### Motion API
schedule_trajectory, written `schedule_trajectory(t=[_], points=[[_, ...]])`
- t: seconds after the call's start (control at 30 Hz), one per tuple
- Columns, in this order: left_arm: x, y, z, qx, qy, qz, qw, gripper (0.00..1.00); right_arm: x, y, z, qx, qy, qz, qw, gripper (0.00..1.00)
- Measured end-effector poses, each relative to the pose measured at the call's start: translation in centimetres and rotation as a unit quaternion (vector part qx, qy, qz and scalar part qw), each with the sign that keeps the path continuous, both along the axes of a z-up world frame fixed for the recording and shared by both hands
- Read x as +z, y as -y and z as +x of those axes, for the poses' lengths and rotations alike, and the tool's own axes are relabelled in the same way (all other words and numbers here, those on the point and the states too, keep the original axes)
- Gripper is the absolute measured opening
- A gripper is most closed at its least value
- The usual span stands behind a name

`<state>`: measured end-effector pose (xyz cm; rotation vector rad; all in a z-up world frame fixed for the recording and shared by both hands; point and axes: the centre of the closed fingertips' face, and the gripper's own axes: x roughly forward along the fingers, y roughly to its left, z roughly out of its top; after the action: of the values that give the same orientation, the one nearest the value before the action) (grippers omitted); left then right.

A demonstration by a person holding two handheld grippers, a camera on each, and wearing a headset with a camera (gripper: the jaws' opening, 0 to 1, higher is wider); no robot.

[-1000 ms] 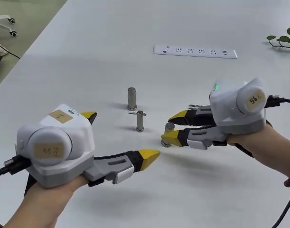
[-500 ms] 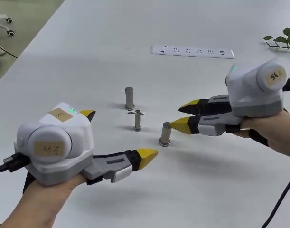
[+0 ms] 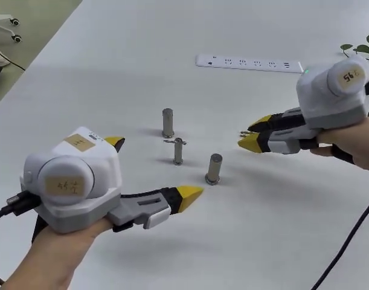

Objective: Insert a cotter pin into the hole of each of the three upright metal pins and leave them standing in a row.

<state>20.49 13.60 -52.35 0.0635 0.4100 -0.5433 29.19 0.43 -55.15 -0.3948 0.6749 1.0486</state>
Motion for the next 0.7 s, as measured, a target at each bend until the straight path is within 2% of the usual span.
schedule_trajectory(t=[0.1,0.17,0.57,0.7], points=[[-0.2,0.0,0.0,-0.001,-0.004,0.001,1.0000,0.94,-0.7,0.5,0.6,-0.001,0.000,-0.018,0.9998,0.19],[-0.4,-0.1,0.0,-0.001,-0.009,0.001,1.0000,0.93,-1.6,1.1,1.0,0.000,-0.001,-0.044,0.9990,0.17],[-0.1,-0.2,0.1,0.000,-0.003,-0.001,1.0000,0.92,-4.1,3.2,3.3,-0.030,-0.019,-0.097,0.9947,0.15],[-0.2,-0.3,0.1,0.000,-0.002,0.003,1.0000,0.91,-5.0,3.8,3.9,-0.032,-0.019,-0.104,0.9939,0.13]])
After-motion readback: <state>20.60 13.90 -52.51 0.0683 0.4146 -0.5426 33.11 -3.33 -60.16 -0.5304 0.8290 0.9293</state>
